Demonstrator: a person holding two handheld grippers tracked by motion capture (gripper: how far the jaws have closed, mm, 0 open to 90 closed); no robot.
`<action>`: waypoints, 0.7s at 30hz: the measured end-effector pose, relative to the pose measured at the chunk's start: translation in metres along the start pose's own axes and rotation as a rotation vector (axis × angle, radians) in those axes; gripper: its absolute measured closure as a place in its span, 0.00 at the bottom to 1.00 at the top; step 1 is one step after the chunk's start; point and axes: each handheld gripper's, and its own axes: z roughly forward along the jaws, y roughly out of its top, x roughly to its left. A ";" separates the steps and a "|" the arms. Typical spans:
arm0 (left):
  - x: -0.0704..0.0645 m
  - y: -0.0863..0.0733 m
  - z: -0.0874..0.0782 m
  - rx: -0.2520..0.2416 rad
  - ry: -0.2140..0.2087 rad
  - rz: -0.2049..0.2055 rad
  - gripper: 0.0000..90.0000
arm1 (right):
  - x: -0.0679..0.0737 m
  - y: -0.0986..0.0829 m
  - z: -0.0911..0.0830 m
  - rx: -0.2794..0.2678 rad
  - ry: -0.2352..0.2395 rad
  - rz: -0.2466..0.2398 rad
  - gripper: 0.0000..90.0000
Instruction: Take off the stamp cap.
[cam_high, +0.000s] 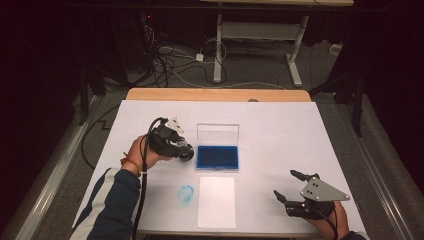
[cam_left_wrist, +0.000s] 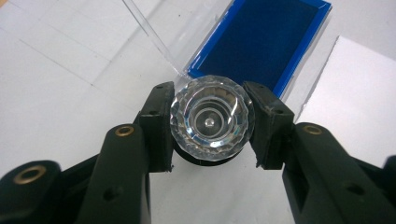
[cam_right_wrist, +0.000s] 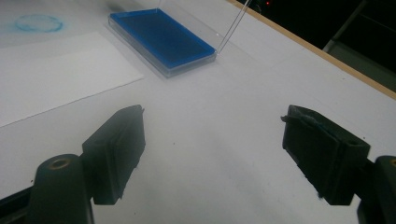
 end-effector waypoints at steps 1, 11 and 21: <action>-0.002 0.000 -0.001 -0.012 -0.005 0.001 0.61 | 0.001 -0.001 0.001 0.003 0.006 0.001 0.23; -0.028 -0.001 -0.014 -0.099 -0.009 0.062 0.61 | 0.007 0.004 0.006 0.026 0.054 -0.014 0.20; -0.057 0.006 -0.015 -0.104 -0.063 0.144 0.60 | 0.014 0.009 0.015 0.030 0.087 -0.034 0.19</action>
